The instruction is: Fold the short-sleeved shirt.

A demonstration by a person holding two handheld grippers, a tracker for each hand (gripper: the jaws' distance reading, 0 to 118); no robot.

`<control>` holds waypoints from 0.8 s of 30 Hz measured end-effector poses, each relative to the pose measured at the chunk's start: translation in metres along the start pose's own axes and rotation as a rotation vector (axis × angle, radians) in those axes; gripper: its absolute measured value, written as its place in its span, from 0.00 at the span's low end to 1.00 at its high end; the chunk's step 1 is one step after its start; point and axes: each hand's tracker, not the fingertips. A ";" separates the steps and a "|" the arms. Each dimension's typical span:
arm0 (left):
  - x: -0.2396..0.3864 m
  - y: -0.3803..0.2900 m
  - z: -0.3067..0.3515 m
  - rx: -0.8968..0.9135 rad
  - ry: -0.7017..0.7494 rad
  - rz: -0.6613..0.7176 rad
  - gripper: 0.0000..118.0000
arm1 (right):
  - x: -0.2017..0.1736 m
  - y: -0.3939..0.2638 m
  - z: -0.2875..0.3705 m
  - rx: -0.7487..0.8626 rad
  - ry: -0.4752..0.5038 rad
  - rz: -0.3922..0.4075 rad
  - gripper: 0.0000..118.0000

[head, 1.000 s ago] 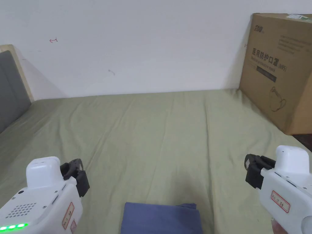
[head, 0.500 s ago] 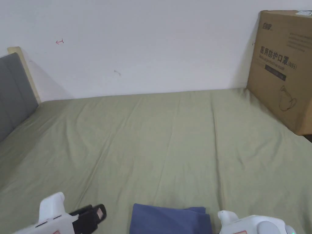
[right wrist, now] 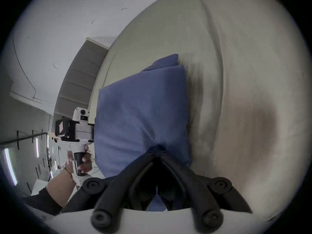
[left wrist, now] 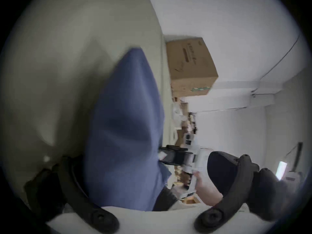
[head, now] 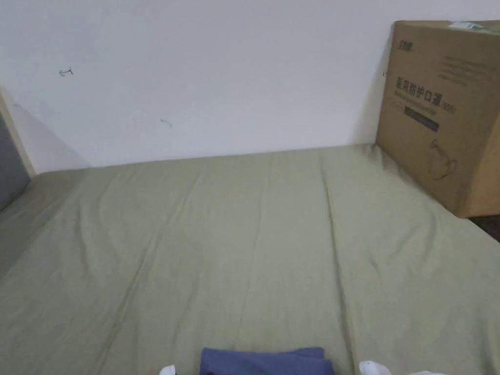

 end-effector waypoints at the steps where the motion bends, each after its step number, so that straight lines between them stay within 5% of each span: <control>1: -0.002 0.000 -0.007 -0.013 -0.013 0.015 1.00 | 0.000 0.000 0.000 -0.001 0.001 -0.004 0.00; 4: 0.005 0.000 -0.013 -0.016 0.087 -0.071 1.00 | 0.003 0.000 -0.001 -0.002 0.010 -0.024 0.00; 6: 0.008 -0.004 -0.006 0.003 0.153 -0.110 0.91 | 0.004 0.000 -0.001 0.001 0.017 -0.034 0.00; 7: 0.010 -0.006 -0.003 0.024 0.216 -0.129 0.58 | 0.005 -0.001 -0.001 0.003 0.019 -0.037 0.00; 8: 0.005 -0.006 0.000 0.058 0.435 -0.127 0.22 | 0.007 -0.001 -0.001 0.007 0.028 -0.041 0.00; 9: -0.007 -0.008 0.007 0.047 0.478 -0.101 0.19 | 0.007 -0.001 -0.004 0.000 0.102 -0.068 0.00; 10: 0.003 -0.012 0.003 0.090 0.276 -0.037 0.20 | 0.007 -0.002 -0.004 0.003 0.029 -0.065 0.00; 12: 0.020 -0.016 -0.002 0.074 0.406 -0.160 0.19 | 0.004 -0.001 -0.002 0.006 0.043 -0.073 0.00; 18: 0.096 -0.025 0.036 0.183 0.484 -0.388 0.19 | -0.024 0.000 0.043 0.122 0.049 -0.015 0.00; 22: 0.122 -0.004 0.108 0.257 0.643 -0.427 0.19 | -0.039 -0.001 0.080 0.181 0.076 0.005 0.00; 24: 0.126 0.013 0.145 0.261 0.852 -0.486 0.19 | -0.045 -0.001 0.095 0.203 0.053 0.029 0.00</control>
